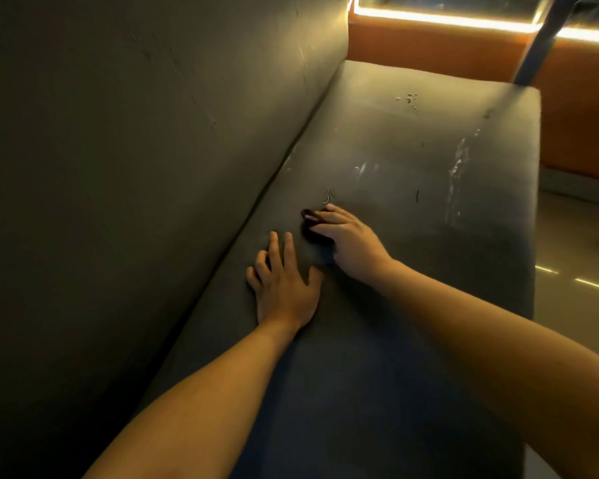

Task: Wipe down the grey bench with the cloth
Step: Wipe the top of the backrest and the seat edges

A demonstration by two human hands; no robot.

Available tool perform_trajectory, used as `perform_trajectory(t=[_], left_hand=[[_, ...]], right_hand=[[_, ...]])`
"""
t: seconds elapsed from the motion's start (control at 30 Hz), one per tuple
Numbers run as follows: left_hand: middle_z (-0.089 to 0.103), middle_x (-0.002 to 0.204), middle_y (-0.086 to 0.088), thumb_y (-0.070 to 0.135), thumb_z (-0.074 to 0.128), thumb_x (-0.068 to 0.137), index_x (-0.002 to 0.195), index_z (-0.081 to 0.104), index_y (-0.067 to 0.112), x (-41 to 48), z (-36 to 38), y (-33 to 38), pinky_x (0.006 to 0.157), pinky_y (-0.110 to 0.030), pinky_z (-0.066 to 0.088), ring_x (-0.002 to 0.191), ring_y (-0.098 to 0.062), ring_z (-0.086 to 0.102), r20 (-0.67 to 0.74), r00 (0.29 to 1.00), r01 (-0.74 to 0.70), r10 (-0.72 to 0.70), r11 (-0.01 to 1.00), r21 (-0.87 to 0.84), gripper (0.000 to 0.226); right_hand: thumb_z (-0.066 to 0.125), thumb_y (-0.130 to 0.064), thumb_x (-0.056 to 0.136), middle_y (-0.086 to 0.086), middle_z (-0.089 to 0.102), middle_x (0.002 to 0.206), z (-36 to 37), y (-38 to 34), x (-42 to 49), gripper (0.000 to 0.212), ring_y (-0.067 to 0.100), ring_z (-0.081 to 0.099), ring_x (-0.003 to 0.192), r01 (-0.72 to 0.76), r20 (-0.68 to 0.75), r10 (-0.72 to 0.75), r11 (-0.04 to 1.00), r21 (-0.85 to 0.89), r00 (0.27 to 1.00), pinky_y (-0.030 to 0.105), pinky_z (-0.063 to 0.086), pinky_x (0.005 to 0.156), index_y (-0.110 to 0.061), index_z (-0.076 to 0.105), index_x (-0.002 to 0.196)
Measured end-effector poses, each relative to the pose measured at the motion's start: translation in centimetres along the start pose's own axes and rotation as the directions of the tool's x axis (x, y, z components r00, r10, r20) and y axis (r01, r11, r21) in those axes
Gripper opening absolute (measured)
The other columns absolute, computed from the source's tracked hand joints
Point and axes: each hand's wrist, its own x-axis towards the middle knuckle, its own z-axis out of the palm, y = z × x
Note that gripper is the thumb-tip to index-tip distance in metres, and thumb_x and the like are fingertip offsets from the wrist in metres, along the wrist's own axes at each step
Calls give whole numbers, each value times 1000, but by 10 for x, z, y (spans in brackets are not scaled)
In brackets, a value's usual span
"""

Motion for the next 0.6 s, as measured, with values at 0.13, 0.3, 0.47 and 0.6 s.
perform_trajectory(t=[0.13,0.3,0.47,0.6], left_hand=[[-2,169,-3,56,39,96,161,5,26,0,2,1,116,-56,10,145,-33,11,-11,1000,-8,7,1000,-18,79],[-3,169,-3,56,38,96,161,4,27,-1,4,0,116,-56,11,146,-34,11,5,1000,5,-5,1000,2,79],[-1,169,-5,55,38,97,161,5,26,0,0,5,116,-56,11,146,-34,11,4,1000,-1,1,1000,19,78],[4,169,-6,54,36,99,160,10,23,-5,-1,2,117,-56,12,147,-35,14,-7,1000,-1,1,1000,-9,74]], right_hand=[[55,1,96,5,40,160,-20,33,-9,50,25,20,155,-290,-231,295,956,55,927,43,16,127,-14,55,144],[55,1,95,-1,43,158,-2,-3,-9,53,18,24,153,-333,-206,362,929,164,909,35,15,124,-17,56,145],[55,-3,97,-3,50,153,8,-28,-19,50,15,30,151,-233,-109,254,956,180,961,38,16,124,-24,60,141],[54,-4,99,-3,53,151,20,-38,-31,46,15,29,151,-64,-16,67,985,158,998,35,18,124,-25,63,138]])
